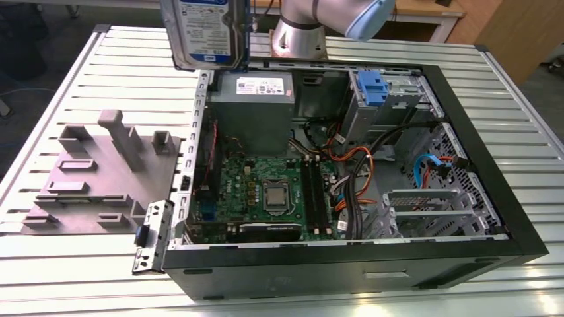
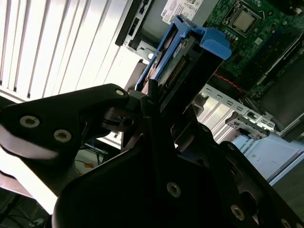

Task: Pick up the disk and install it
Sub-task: 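Pick up the disk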

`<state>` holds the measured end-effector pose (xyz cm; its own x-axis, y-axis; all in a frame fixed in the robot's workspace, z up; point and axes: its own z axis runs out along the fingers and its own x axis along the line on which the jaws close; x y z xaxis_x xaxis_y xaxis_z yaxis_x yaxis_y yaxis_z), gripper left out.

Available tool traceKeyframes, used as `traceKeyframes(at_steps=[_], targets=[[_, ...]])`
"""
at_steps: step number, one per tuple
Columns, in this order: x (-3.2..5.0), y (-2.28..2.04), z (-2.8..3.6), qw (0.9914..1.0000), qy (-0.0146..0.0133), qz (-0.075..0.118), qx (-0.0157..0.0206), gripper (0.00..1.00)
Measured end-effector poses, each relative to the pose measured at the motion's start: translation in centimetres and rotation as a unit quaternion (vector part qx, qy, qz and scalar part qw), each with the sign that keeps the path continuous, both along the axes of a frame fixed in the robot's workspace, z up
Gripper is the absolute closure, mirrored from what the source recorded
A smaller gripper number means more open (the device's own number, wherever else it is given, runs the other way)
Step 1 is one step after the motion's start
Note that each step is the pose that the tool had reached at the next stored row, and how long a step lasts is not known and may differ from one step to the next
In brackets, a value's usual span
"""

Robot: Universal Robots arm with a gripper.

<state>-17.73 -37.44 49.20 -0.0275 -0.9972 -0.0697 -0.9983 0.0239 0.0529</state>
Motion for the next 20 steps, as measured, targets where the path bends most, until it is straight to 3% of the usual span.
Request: traceKeyframes(at_steps=[20], targets=[[7.19, 0.00, 0.00, 1.00000, 0.0000, 0.000, 0.0000, 0.65]])
